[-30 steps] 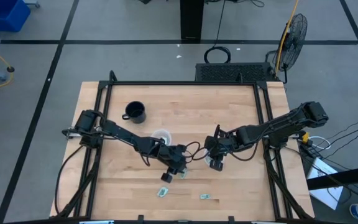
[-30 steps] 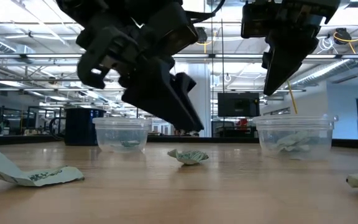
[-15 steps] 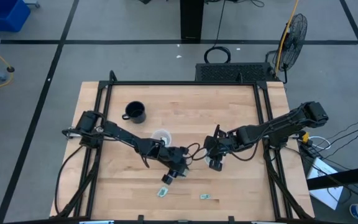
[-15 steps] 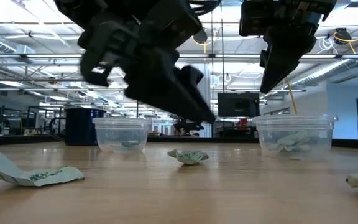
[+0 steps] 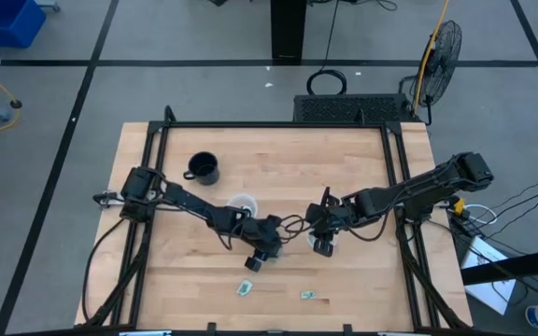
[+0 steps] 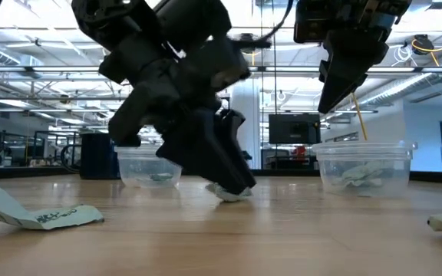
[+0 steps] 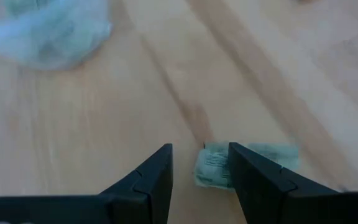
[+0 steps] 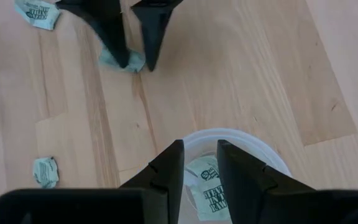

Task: Pick and place Stevia / Truvia into bins
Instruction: Put the green stevia packet into the left transparent container

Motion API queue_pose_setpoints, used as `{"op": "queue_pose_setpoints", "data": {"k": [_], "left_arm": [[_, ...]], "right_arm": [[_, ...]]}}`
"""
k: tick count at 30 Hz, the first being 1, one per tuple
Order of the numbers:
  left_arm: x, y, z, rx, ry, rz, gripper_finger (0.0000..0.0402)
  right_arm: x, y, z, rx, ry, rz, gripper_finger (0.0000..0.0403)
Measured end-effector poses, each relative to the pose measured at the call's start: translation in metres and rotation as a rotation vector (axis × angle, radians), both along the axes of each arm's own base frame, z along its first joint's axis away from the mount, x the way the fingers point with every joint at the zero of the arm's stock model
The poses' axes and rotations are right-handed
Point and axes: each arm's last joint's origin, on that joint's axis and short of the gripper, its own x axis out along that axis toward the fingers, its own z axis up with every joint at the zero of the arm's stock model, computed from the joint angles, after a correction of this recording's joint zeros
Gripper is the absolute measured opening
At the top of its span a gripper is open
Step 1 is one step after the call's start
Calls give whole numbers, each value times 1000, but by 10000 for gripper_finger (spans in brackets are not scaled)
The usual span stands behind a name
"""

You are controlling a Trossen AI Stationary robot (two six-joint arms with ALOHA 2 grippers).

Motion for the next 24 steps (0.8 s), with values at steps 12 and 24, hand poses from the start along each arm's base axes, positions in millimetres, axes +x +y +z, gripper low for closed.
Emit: {"op": "queue_pose_setpoints", "data": {"k": [12,24], "left_arm": [[-2,2,-2,5,43,9,160],[0,14,-1,4,44,39,34]], "right_arm": [[0,0,0,0,1,0,89],[0,0,0,0,2,0,89]]}}
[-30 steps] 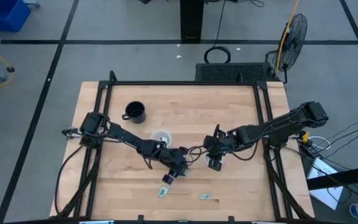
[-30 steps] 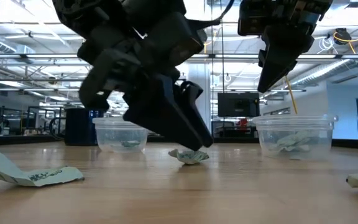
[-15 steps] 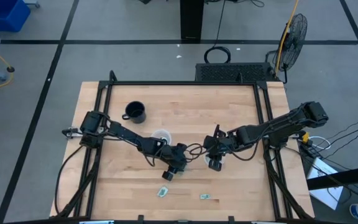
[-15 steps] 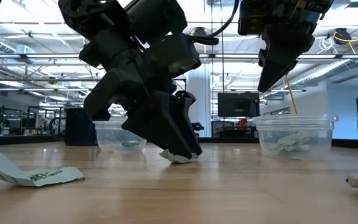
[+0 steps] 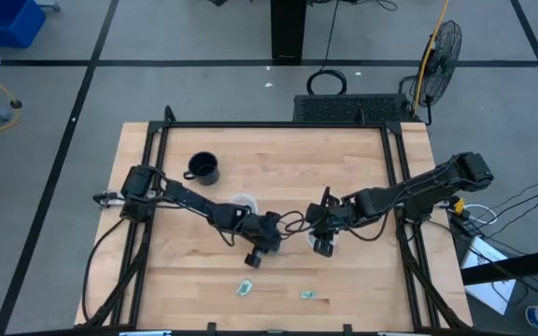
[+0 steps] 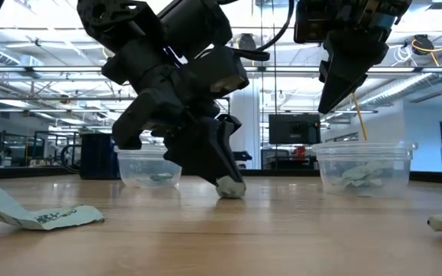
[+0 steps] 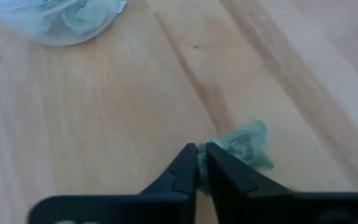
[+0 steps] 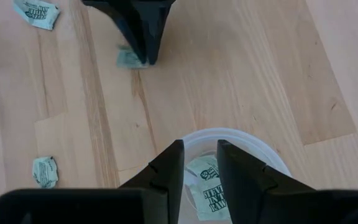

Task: Pick and place Stevia / Truvia into bins
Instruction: Put the green stevia packet into the left transparent container

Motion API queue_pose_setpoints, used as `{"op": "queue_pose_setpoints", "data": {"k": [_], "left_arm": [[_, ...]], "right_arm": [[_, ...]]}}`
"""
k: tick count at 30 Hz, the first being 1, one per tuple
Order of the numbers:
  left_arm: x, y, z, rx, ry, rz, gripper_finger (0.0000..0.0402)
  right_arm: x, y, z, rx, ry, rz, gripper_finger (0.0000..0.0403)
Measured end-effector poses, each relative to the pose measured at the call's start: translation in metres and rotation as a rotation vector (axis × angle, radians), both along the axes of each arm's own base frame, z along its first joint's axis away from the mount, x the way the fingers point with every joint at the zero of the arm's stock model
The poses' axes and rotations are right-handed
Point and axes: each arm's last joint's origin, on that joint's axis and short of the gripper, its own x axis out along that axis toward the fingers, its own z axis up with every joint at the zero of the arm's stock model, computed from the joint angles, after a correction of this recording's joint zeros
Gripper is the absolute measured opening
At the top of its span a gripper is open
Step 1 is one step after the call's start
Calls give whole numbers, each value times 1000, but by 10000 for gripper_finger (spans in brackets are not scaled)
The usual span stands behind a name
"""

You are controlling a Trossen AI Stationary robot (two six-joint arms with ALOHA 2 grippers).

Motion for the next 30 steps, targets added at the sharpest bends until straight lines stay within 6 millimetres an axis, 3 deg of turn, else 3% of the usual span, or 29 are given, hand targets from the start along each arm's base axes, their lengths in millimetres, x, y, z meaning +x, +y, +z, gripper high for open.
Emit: {"op": "queue_pose_setpoints", "data": {"k": [5,10,16,22,30], "left_arm": [[-5,10,17,35,-6,-6,13],[-23,25,66,166,-40,40,40],[-60,51,115,259,26,202,24],[-76,73,107,220,173,340,11],[-89,78,61,155,276,325,63]], "right_arm": [[0,0,0,0,0,0,89],[0,0,0,2,-3,-2,89],[1,0,0,4,-9,-2,89],[2,1,1,8,-25,-3,89],[2,1,1,9,-29,-3,89]]}}
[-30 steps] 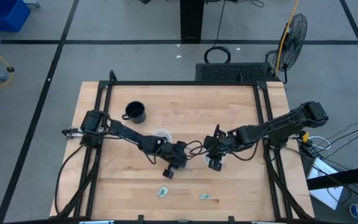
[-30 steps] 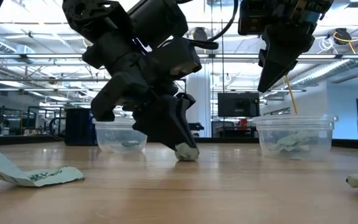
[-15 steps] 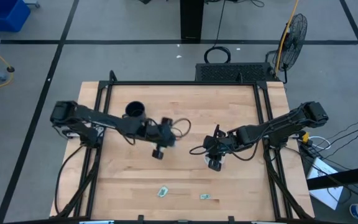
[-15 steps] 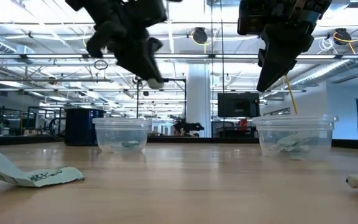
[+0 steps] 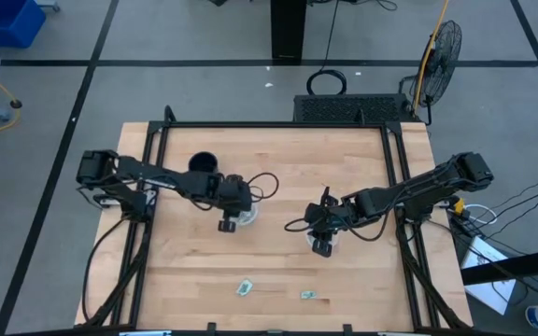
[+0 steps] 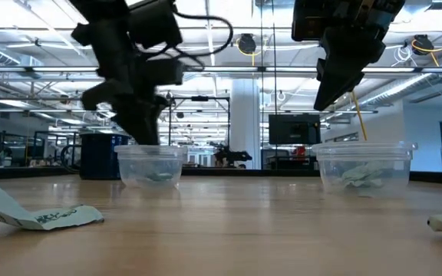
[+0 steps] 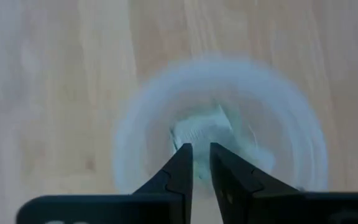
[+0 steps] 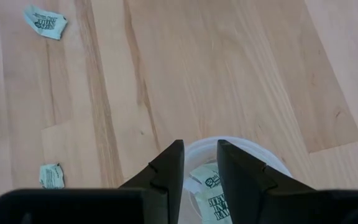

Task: Pick and place Stevia / Truvia into bins
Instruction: Put the green stevia packet into the left transparent container

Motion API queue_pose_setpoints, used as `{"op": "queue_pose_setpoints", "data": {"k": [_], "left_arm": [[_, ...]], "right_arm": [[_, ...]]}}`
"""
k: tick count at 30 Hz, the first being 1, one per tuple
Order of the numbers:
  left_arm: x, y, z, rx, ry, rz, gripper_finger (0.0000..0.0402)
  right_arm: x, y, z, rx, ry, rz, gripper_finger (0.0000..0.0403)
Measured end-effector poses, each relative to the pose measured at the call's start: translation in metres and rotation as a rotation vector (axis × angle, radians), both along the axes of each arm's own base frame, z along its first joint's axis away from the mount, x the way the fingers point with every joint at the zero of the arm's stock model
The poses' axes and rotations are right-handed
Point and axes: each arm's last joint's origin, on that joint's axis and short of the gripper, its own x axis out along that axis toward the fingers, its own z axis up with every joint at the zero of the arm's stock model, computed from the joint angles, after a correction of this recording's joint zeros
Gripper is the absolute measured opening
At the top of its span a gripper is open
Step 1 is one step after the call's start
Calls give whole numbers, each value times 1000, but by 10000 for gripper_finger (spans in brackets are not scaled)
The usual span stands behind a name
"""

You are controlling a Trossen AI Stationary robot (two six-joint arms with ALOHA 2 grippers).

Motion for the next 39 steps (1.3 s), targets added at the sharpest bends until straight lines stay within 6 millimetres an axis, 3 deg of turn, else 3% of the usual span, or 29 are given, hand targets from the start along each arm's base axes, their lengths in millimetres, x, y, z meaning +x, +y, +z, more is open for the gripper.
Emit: {"op": "queue_pose_setpoints", "data": {"k": [8,13,17,23,33,39], "left_arm": [[-2,-2,-4,-13,1,24,87],[5,-5,15,-9,-56,6,87],[14,-18,35,-57,-124,-66,88],[16,-57,48,-182,-159,-201,88],[-10,-152,48,-292,-151,-418,88],[-7,-188,37,-251,-273,-475,88]], "right_arm": [[3,1,2,6,-36,3,89],[4,1,2,7,-44,4,89],[4,1,2,7,-44,5,89],[4,1,2,6,-44,5,89],[-3,-1,-11,-3,-6,6,89],[-6,-1,-21,23,-2,-35,89]]}}
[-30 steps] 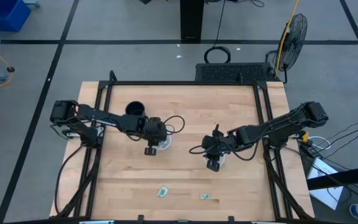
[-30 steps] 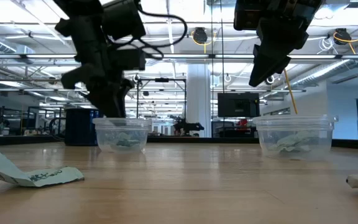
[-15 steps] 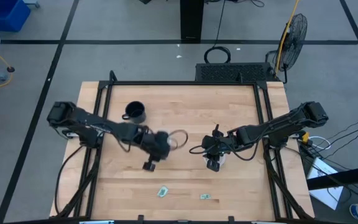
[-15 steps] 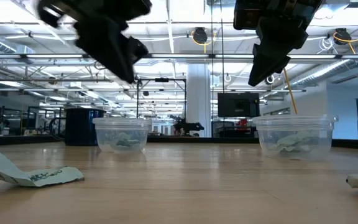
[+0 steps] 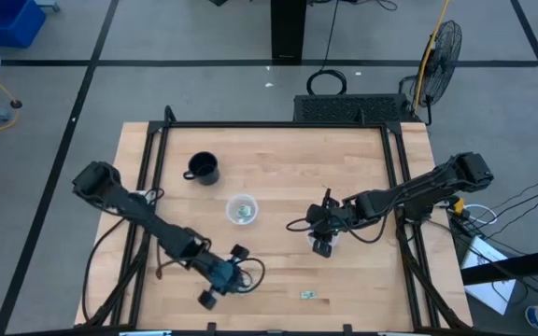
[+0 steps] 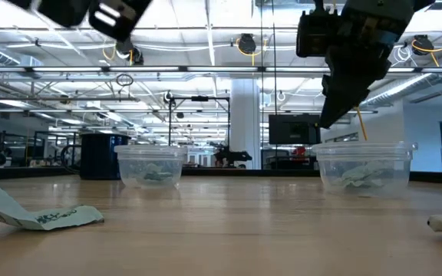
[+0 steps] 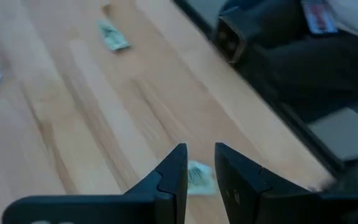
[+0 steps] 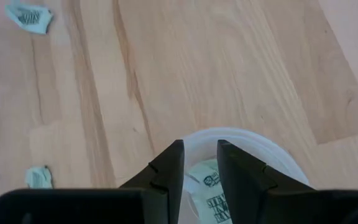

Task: Pick and place Stevia / Truvia into bins
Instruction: Put the green stevia packet into the left transparent container

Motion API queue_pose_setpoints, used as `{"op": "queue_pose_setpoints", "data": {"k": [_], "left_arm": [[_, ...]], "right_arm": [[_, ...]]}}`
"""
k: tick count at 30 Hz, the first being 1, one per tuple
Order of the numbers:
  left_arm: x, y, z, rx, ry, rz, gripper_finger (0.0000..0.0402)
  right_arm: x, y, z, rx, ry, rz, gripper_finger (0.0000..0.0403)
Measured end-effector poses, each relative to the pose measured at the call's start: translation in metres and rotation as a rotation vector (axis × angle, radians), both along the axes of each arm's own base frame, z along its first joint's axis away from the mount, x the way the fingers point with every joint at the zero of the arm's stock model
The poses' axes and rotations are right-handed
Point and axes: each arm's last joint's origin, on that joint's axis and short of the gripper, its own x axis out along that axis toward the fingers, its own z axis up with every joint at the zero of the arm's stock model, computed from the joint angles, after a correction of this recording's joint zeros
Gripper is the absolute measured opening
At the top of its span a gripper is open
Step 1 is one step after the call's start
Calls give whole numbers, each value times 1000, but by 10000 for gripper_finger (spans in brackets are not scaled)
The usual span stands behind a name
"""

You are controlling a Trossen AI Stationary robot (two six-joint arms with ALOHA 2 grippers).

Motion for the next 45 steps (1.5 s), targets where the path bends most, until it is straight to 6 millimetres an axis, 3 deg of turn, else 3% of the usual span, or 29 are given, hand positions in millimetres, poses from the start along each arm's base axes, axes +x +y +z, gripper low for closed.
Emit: {"op": "queue_pose_setpoints", "data": {"k": [5,12,26,31,37,45], "left_arm": [[17,-7,-24,-48,-3,137,88],[22,-8,-42,-102,91,235,88],[13,-20,-53,-145,196,320,88],[11,-16,-57,-93,237,222,88],[13,-16,-55,-141,241,288,88],[8,-21,-56,-20,171,147,88]], "right_arm": [[3,1,2,-1,-41,22,89],[11,3,8,-55,-150,133,89],[18,5,15,-147,-262,264,89],[18,5,15,-148,-261,264,89],[19,3,16,-148,-276,255,89],[20,1,16,-178,-283,285,89]]}}
